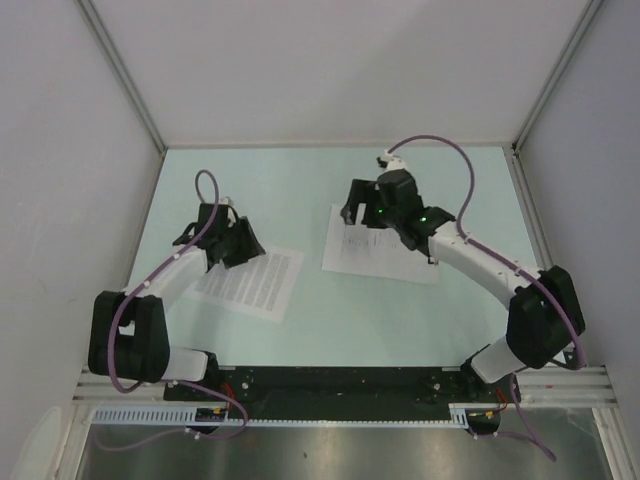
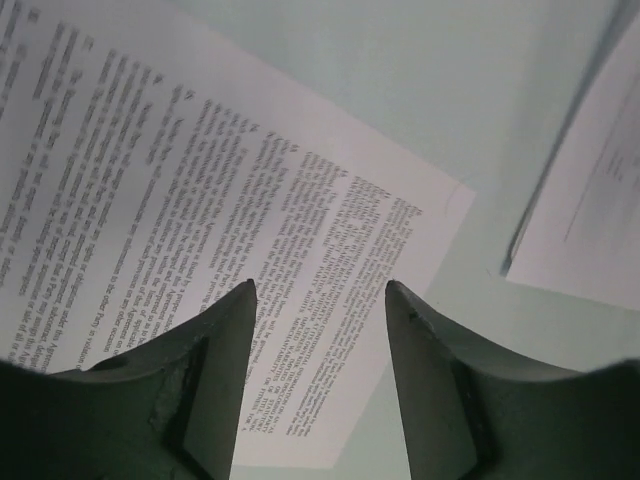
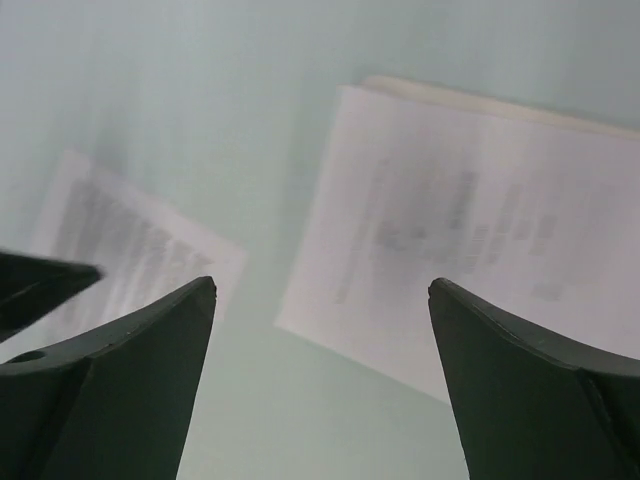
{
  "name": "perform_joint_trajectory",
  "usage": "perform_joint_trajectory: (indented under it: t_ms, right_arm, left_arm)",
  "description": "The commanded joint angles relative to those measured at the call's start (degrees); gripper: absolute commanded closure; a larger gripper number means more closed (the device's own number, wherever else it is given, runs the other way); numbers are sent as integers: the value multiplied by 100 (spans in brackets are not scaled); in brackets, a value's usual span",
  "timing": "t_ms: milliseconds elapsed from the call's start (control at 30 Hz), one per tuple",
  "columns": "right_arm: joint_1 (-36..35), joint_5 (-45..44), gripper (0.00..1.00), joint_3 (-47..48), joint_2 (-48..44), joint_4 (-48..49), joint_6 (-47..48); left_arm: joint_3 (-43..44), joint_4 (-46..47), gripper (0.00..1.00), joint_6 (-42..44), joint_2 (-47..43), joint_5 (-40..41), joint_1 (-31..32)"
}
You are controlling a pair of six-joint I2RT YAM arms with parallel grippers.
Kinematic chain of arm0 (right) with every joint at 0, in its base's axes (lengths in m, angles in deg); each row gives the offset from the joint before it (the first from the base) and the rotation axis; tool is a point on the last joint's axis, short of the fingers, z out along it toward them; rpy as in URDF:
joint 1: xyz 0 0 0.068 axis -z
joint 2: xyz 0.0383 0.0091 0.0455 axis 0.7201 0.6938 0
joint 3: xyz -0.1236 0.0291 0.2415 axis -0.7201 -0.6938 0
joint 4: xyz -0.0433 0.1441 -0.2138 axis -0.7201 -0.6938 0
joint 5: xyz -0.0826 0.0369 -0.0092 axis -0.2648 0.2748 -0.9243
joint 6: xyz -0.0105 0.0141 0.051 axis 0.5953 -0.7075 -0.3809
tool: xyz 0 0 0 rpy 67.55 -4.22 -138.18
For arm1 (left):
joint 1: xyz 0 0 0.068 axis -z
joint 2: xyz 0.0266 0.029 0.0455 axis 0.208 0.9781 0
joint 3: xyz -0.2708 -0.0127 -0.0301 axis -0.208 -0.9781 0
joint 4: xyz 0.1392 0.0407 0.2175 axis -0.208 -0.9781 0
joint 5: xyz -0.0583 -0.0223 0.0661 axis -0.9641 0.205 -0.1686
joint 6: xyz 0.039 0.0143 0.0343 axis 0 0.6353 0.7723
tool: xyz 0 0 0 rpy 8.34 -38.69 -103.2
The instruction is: Put the files into the folder
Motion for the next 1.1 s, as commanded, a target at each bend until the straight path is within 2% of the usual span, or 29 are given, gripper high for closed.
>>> perform_joint_trajectory:
  t_ms: [0,133,233,367,467,767,1067]
  right_arm:
    - [-958,275,8,15,646,1152,-1207]
    - [-1399,775,11,23,1306,2222,-1901]
    - [-1654,873,14,41,1781,2497,-2306]
    - [-1777,1179,23,278,2405,2410,-2535]
    - [-1830,1163,26,340,2669,2261,-2500]
    - [-1944,1329,25,375,3179,2348,-2614]
    - [-2076,1408,24,375,3355,2656,-2895]
  left_arm:
    - [-402,888,44,-1028,247,-786,-531]
    - [-621,1003,48,-1248,284,-375,-567]
    - [-868,1109,52,-1582,336,-207,-593]
    - [-929,995,54,-1828,547,-119,-620]
    - [-990,1012,55,-2074,670,-154,-646]
    - [-1211,1170,55,-2636,1021,-347,-664]
    - [-1325,1144,57,-2778,987,-339,-681]
